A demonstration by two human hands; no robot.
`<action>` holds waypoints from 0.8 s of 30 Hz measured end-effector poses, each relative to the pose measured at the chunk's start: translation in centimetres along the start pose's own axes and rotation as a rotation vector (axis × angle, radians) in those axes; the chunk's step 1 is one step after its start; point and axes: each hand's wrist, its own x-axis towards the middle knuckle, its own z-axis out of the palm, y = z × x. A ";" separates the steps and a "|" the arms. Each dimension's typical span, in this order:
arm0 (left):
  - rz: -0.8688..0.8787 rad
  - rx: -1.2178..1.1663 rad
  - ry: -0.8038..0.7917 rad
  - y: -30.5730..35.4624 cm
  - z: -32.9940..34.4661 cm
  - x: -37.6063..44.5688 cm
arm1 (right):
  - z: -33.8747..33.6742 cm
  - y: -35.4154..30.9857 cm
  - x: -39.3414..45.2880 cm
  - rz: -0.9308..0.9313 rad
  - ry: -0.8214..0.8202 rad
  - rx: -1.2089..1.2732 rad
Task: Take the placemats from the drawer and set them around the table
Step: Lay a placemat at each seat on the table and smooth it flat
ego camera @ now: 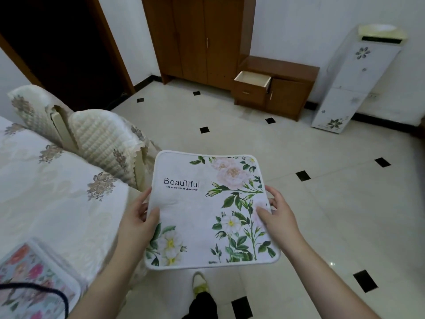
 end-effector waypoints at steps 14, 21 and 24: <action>-0.038 -0.053 -0.086 1.3 2.2 15.9 | 4.6 -5.8 13.1 0.013 0.133 0.057; -0.104 -0.084 -0.044 1.9 3.9 21.9 | 5.4 -8.1 18.5 -0.016 0.111 0.069; -0.126 -0.143 -0.033 1.9 5.1 24.1 | 5.5 -8.7 21.6 0.004 0.082 0.082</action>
